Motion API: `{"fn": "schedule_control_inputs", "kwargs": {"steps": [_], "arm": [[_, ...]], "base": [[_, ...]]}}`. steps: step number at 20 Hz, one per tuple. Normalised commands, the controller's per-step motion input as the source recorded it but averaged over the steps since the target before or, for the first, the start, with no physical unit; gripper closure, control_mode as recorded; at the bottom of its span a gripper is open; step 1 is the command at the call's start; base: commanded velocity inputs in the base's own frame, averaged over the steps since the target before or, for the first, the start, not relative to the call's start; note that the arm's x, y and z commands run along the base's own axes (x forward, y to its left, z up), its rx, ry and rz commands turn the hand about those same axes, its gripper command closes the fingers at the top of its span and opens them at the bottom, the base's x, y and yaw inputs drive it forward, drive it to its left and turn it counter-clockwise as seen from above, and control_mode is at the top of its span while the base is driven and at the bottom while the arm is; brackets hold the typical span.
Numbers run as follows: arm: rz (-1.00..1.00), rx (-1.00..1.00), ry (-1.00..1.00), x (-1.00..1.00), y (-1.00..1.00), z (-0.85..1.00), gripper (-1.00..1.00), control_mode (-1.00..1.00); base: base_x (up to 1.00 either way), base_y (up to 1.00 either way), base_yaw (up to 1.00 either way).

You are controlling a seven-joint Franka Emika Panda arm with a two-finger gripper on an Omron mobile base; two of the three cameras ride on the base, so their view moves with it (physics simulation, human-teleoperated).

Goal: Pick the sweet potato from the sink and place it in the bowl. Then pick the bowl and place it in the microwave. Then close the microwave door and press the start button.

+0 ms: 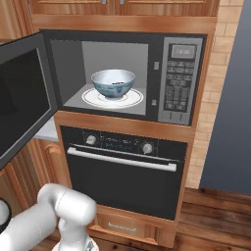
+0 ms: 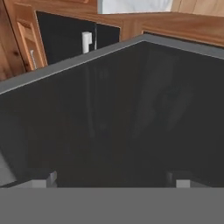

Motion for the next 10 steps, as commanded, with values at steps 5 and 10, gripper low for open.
{"fn": "schedule_control_inputs", "kwargs": {"steps": [5,10], "arm": [[0.02,0.02,0.0,0.38,-1.0,-0.1,-1.0,-1.0],[0.07,0.0,-0.05,0.38,-1.0,0.0,-1.0,-1.0]], "base": [[0.0,0.0,0.0],[0.0,0.0,0.0]]}}
